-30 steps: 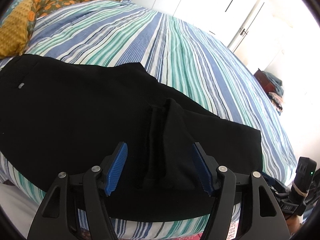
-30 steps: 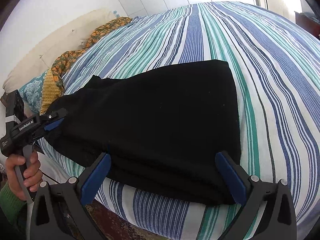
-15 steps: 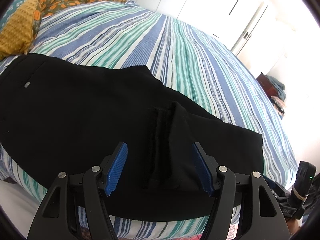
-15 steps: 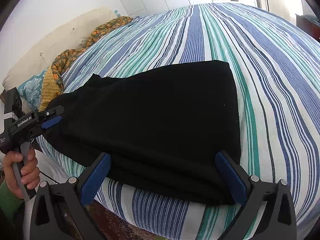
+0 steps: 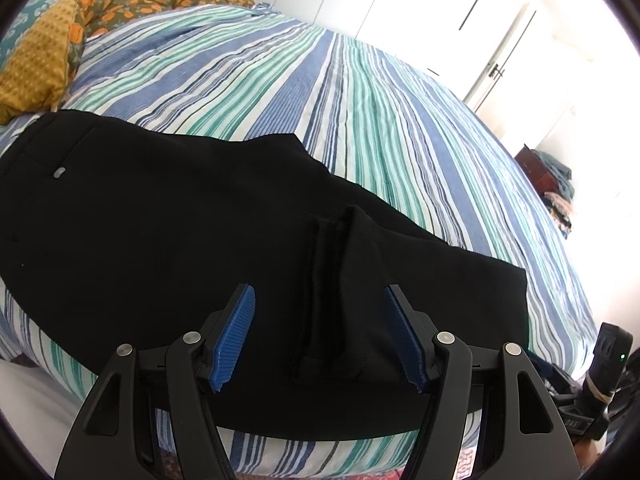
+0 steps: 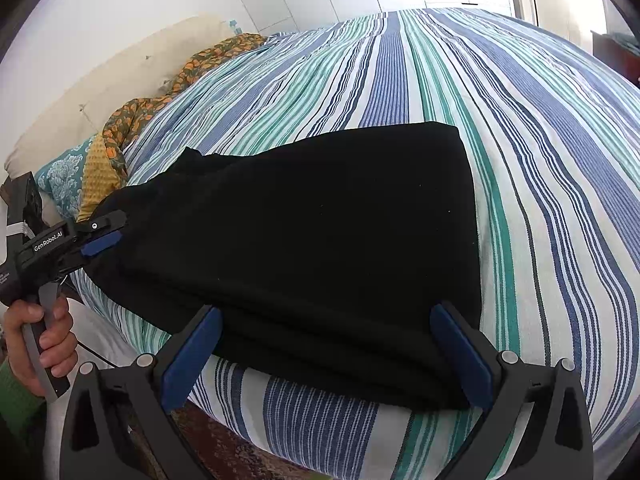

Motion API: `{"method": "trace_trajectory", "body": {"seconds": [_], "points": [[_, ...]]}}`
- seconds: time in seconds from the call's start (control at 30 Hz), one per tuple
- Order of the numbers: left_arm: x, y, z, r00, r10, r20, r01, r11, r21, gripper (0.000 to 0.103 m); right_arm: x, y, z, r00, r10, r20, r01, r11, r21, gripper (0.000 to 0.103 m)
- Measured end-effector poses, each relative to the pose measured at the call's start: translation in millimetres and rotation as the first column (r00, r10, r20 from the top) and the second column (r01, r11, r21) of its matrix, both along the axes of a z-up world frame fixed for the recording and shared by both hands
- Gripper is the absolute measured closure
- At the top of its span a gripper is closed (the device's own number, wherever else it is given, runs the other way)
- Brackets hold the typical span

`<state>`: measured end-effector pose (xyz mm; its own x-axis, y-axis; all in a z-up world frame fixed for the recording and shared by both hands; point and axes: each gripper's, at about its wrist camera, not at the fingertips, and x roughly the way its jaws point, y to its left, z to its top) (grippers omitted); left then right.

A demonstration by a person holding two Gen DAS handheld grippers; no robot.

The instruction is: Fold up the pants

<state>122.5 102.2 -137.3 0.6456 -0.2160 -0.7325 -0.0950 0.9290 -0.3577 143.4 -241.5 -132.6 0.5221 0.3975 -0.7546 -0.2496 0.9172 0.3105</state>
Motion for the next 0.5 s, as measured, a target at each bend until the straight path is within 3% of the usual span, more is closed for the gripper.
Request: {"method": "trace_trajectory", "body": {"seconds": [0.2, 0.27, 0.33, 0.4, 0.5], "points": [[-13.0, 43.1, 12.4, 0.994, 0.107, 0.019, -0.104, 0.989, -0.103, 0.035, -0.1, 0.2, -0.2, 1.0, -0.002, 0.009, 0.002, 1.0, -0.005, 0.0], [-21.9, 74.6, 17.2, 0.983, 0.182, 0.019, -0.176, 0.969, -0.172, 0.035, 0.1, -0.1, 0.0, 1.0, -0.003, 0.008, 0.003, 1.0, -0.004, 0.0], [-34.3, 116.1, 21.5, 0.958, 0.286, 0.017, -0.272, 0.927, -0.259, 0.035, 1.1, -0.7, 0.0, 1.0, -0.004, 0.007, 0.004, 1.0, -0.002, 0.0], [-52.7, 168.0, 20.0, 0.902, 0.431, -0.004, -0.399, 0.833, -0.384, 0.035, 0.7, -0.4, 0.2, 1.0, -0.007, 0.006, 0.007, 1.0, -0.002, 0.0], [-83.1, 242.7, 0.9, 0.778, 0.618, -0.115, -0.566, 0.608, -0.556, 0.034, 1.0, -0.6, 0.4, 1.0, -0.012, 0.004, 0.012, 1.0, -0.001, 0.0]]}}
